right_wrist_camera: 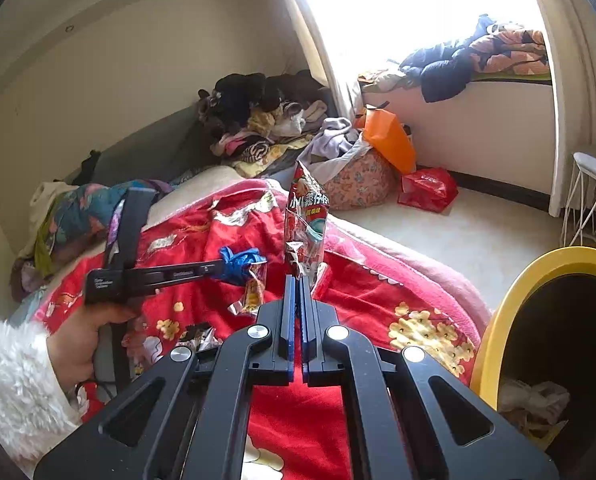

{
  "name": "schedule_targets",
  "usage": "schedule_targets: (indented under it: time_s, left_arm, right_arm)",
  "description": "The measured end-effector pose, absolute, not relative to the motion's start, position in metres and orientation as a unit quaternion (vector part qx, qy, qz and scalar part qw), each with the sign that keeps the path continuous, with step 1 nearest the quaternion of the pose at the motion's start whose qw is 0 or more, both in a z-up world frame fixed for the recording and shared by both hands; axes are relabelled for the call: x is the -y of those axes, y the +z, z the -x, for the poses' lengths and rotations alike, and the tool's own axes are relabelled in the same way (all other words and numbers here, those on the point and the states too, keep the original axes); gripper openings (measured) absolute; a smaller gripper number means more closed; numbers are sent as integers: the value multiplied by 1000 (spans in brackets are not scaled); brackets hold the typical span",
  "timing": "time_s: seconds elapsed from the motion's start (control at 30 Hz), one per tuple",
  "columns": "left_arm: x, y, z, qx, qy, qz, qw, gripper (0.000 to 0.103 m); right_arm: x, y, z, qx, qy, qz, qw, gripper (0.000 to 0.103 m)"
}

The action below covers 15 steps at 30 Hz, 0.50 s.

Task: Collect trash
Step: 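Carry both items over the yellow bin and open both tools to drop them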

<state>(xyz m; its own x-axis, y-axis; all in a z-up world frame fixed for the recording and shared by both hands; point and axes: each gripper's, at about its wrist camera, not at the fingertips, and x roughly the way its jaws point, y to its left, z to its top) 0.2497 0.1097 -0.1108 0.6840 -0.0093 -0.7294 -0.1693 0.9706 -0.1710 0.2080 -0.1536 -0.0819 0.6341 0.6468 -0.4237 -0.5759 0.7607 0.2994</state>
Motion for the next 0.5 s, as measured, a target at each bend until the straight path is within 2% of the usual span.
schedule_targets:
  time_s: [0.5]
  left_arm:
    - [-84,-15,-210,-283,-22,136,949,0]
  right_arm:
    - [184,-74,-210,-239,307,-106,915,2]
